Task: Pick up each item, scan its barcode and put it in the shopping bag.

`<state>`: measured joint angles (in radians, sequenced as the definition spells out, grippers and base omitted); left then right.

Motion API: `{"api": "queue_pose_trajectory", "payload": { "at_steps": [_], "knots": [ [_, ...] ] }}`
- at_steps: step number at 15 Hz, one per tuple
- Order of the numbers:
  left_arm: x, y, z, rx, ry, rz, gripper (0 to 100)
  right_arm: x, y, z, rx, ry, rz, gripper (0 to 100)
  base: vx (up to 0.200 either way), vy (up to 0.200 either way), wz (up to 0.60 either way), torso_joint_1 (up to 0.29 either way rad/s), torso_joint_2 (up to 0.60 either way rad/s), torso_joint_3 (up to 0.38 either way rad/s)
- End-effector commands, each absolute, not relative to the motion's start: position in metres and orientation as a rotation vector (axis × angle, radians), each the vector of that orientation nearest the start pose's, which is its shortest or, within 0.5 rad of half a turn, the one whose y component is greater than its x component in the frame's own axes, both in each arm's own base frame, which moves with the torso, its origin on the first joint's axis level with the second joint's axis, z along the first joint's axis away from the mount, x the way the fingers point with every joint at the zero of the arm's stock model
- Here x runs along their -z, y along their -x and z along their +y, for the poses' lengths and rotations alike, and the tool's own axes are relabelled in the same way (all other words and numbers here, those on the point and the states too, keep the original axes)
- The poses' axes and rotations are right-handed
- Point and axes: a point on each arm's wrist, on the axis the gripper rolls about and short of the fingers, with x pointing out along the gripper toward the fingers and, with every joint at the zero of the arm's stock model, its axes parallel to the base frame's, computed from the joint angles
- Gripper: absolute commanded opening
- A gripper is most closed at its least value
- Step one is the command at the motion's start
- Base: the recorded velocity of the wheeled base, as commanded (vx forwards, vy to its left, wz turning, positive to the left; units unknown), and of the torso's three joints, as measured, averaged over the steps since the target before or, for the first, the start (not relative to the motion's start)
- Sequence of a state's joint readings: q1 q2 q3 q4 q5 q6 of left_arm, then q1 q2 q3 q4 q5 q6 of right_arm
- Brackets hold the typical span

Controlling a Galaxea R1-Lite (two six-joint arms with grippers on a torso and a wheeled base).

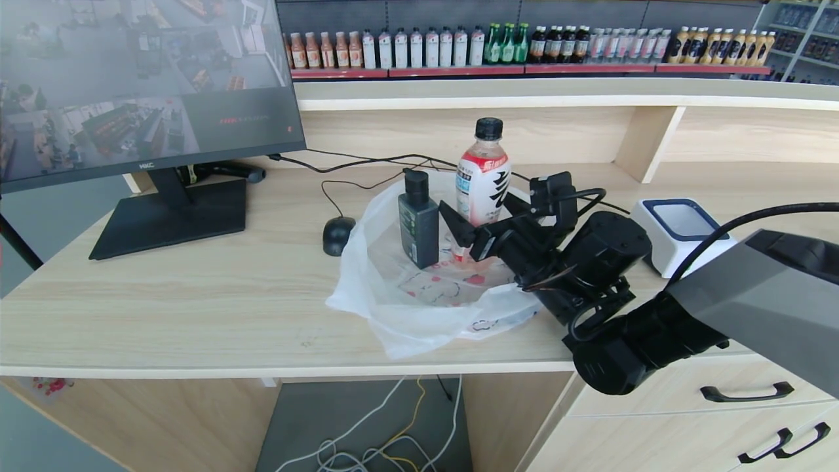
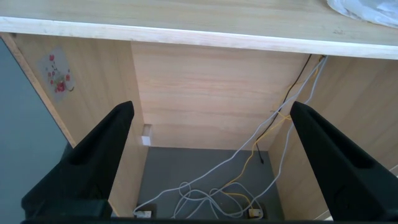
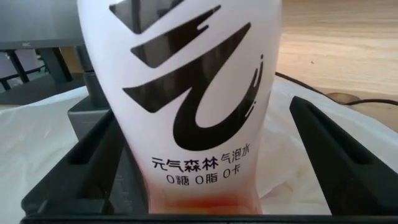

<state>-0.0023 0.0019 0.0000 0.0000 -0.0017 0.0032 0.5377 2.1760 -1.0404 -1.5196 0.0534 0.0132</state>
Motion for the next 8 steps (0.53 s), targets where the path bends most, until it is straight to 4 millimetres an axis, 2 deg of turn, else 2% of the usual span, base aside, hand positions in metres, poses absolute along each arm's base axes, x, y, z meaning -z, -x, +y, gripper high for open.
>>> {"api": "queue_pose_trajectory", "payload": {
  "at_steps": [1, 4, 8],
  "knots": [
    [-0.076, 0.023, 0.000, 0.003, -0.003, 0.002, 100, -0.166, -0.347, 0.209, -0.587, -0.110, -0.392, 100, 0.000, 0.000, 0.00, 0.000, 0.00, 0.000],
    [-0.076, 0.023, 0.000, 0.005, -0.003, 0.002, 100, -0.175, -0.343, 0.207, -0.585, -0.113, -0.414, 100, 0.000, 0.000, 0.00, 0.000, 0.00, 0.000],
    [-0.076, 0.023, 0.000, 0.005, -0.003, 0.002, 100, -0.189, -0.324, 0.196, -0.585, -0.111, -0.428, 100, 0.000, 0.000, 0.00, 0.000, 0.00, 0.000]
  ]
}}
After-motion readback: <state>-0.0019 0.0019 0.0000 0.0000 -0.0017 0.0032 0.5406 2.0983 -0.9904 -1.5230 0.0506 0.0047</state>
